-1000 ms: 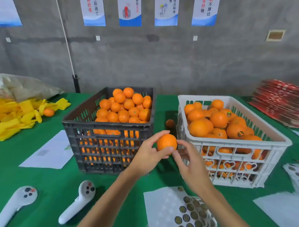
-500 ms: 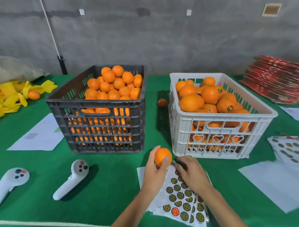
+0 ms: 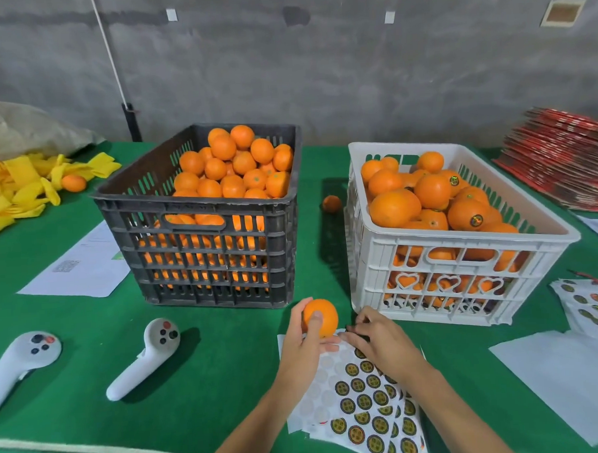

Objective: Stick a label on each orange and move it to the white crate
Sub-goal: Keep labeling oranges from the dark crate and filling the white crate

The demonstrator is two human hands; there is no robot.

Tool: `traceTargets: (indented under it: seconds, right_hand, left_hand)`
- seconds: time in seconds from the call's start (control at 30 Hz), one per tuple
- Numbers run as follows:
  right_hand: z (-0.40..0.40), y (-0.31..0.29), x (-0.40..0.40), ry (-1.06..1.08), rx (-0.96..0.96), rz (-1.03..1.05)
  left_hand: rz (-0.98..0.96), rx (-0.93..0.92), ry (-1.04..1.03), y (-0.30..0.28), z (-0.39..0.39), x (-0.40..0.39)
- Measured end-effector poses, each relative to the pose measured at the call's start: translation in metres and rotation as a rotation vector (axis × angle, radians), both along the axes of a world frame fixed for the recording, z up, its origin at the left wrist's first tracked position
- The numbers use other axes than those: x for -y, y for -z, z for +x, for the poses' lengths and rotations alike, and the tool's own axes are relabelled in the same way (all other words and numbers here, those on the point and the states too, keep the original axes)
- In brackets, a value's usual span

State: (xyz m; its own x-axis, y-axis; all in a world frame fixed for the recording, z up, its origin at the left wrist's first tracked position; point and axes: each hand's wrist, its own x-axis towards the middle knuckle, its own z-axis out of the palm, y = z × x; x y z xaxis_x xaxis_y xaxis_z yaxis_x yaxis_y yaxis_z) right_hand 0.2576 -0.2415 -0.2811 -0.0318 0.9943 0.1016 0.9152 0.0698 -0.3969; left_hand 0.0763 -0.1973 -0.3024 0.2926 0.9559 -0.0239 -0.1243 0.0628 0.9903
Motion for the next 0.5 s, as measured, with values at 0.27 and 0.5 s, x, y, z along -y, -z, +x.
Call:
traceTargets:
  seconds: [0.27, 0.5]
  right_hand:
    - [0.009, 0.005, -0.007, -0.069, -0.005, 0.043]
    - [0.016, -0.001, 0.003, -0.053, -0.332, -0.071]
  left_hand:
    - [-0.025, 0.030, 0.020, -0.003, -0.006, 0.004]
    - [-0.040, -0.006, 0.033, 0.000, -0.024, 0.003]
